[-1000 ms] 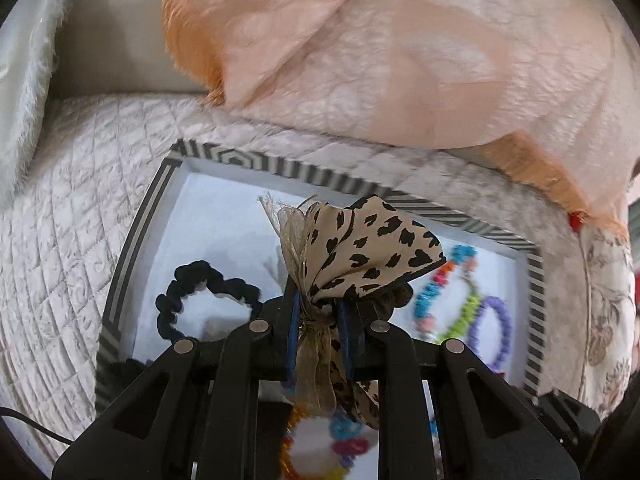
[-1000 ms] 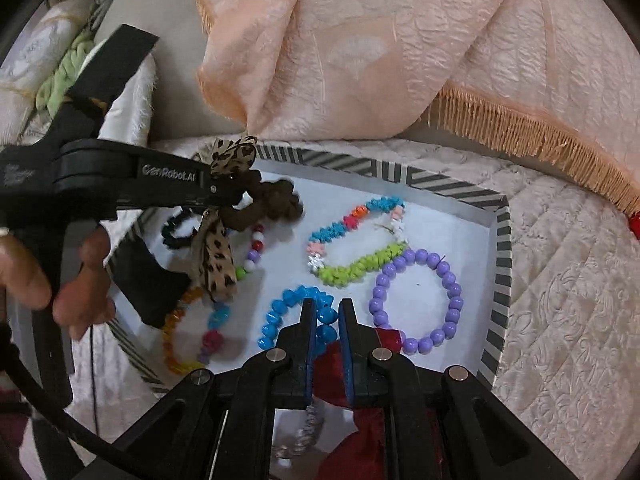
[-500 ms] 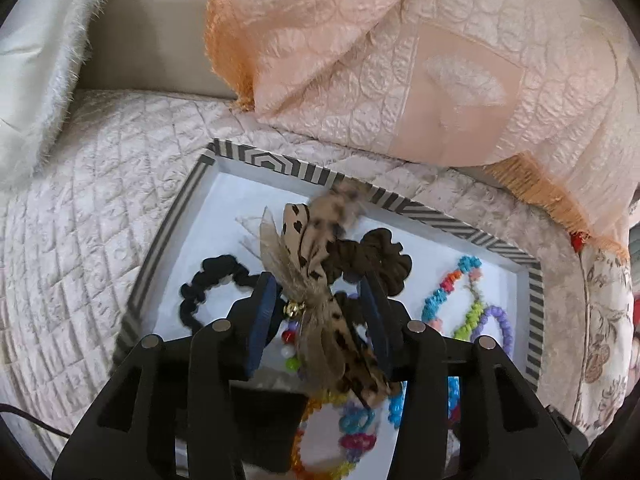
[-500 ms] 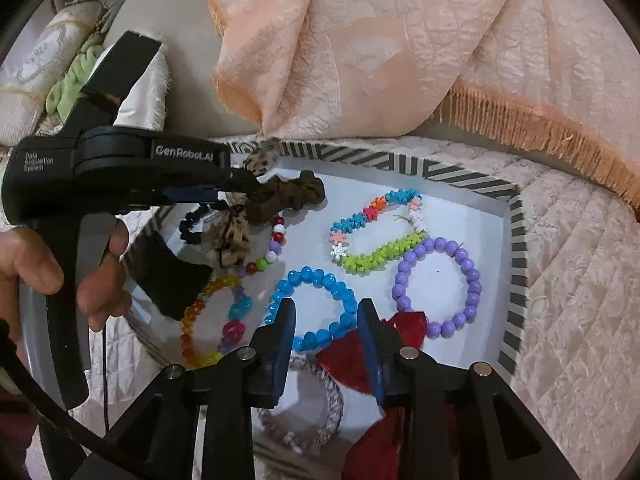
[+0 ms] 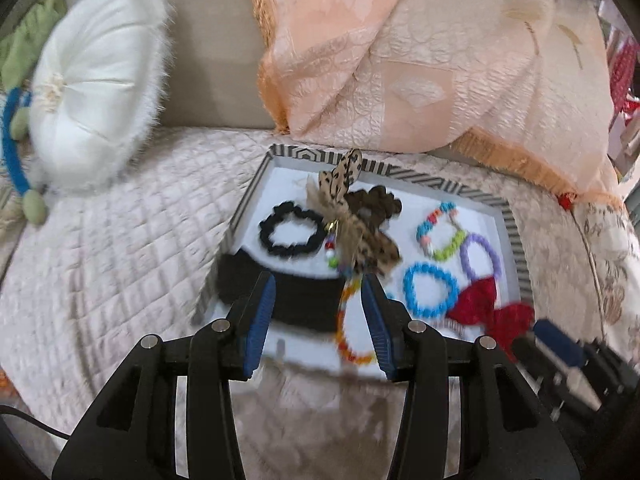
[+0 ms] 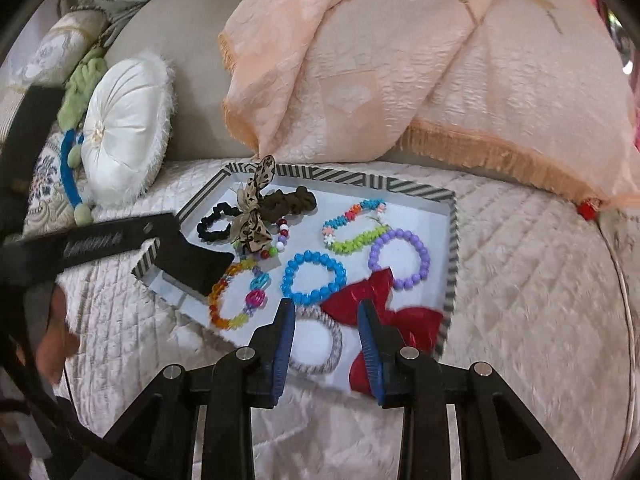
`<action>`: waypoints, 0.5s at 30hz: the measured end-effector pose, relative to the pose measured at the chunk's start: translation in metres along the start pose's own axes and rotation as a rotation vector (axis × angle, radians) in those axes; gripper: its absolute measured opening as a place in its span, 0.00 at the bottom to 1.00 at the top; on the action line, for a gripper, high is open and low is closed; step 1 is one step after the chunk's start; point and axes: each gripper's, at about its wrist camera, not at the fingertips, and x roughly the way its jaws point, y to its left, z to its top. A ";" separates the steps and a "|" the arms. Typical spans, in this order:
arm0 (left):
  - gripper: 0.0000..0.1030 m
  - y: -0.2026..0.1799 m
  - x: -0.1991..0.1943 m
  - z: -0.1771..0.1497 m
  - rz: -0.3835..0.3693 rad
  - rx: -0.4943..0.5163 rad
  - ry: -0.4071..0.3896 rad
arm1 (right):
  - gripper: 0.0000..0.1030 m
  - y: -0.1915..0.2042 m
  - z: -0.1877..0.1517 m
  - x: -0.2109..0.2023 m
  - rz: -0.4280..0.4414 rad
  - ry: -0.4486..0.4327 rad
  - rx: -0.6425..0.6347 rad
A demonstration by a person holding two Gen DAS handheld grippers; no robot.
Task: Organize jewelry
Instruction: 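Open both grippers to drop the items in the tray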
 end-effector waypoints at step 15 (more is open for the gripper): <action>0.43 -0.005 -0.067 -0.048 0.020 0.017 -0.088 | 0.37 0.013 -0.007 -0.050 -0.026 -0.060 0.055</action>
